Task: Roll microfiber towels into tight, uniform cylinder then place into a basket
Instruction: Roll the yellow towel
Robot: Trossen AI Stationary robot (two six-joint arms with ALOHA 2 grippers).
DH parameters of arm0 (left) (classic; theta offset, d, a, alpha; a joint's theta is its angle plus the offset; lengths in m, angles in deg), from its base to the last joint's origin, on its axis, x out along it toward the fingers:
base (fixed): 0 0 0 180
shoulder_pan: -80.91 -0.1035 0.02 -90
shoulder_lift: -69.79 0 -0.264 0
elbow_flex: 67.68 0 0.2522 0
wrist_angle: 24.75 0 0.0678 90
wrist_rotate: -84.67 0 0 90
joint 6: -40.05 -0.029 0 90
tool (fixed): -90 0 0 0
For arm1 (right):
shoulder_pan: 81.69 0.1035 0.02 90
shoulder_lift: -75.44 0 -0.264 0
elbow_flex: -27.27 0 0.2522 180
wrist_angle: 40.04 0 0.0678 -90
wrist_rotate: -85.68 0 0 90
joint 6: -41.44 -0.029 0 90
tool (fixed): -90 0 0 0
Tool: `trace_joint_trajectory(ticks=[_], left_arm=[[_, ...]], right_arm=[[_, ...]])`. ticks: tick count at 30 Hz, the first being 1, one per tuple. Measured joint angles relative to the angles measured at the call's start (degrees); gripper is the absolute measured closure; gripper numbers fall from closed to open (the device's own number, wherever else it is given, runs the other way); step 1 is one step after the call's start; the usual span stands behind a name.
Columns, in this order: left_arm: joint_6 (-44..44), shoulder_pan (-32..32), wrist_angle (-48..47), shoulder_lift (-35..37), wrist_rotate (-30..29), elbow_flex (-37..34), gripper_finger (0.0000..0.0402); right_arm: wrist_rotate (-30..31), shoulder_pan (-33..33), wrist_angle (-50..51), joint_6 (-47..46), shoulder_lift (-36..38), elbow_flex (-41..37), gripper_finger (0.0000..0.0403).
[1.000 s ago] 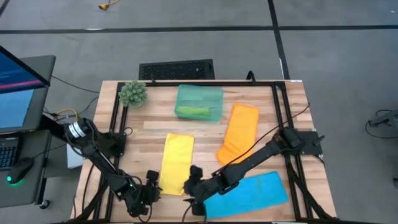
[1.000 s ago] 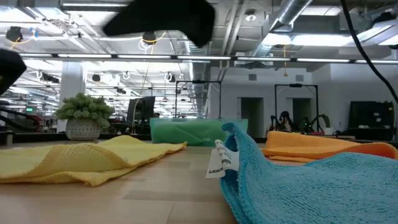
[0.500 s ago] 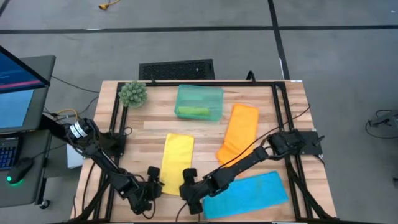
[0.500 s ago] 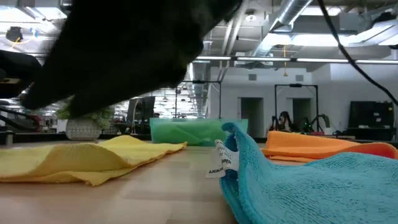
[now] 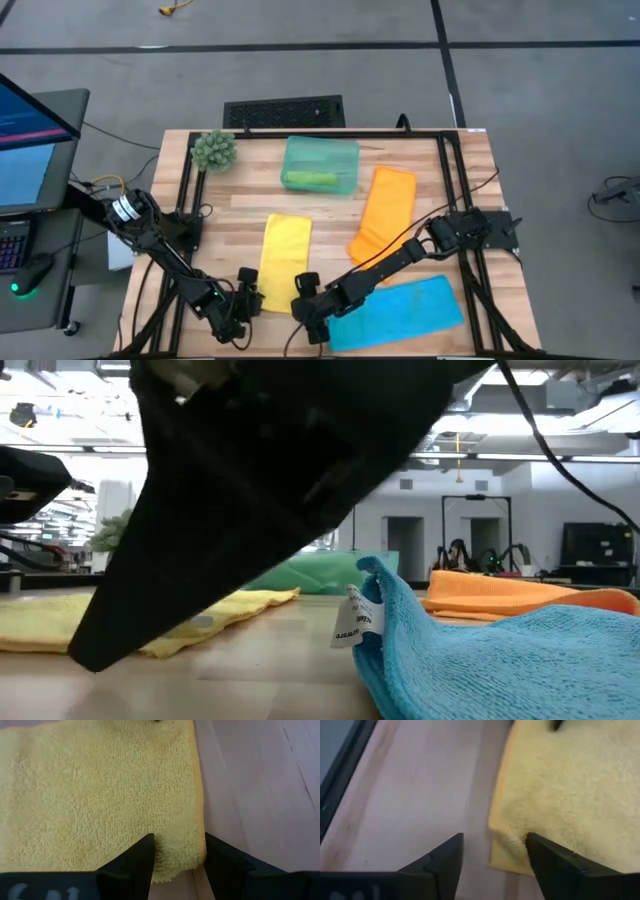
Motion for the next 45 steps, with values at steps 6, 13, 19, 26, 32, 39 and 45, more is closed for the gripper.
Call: trace_joint_trajectory(ticks=[6, 13, 19, 26, 32, 39, 45], left_arm=[[1.14, 0.01, 0.04, -0.04, -0.34, -0.02, 0.0249], [2.98, 0.01, 0.07, -0.07, -0.55, -0.04, 0.0249], [5.50, 0.01, 0.00, 0.01, 0.39, -0.04, 0.0249], [4.78, 0.41, -3.15, 1.64, 4.71, 1.94, 0.0249], [3.42, 1.33, -6.85, 2.94, 5.58, 3.98, 0.0249], [4.12, 3.54, -8.19, 2.95, 3.59, 4.13, 0.0249], [1.44, 4.64, -8.13, 2.95, 0.44, 4.15, 0.0249]], right_arm=[[1.56, -0.87, -0.08, -1.38, -0.47, 0.09, 0.0224], [1.98, -0.92, -0.43, -1.46, -1.02, 0.16, 0.0336], [1.24, -0.99, -0.39, -7.31, -0.49, 0.02, 0.0393], [-0.36, 0.15, -3.52, -18.96, -0.58, -0.20, 0.0379], [-4.23, 1.62, -6.02, -27.25, -0.69, -0.26, 0.0394], [-4.61, 1.88, -6.46, -37.72, -0.69, -0.26, 0.0387], [-5.19, 1.88, -9.92, -46.07, -0.69, -0.22, 0.0392]])
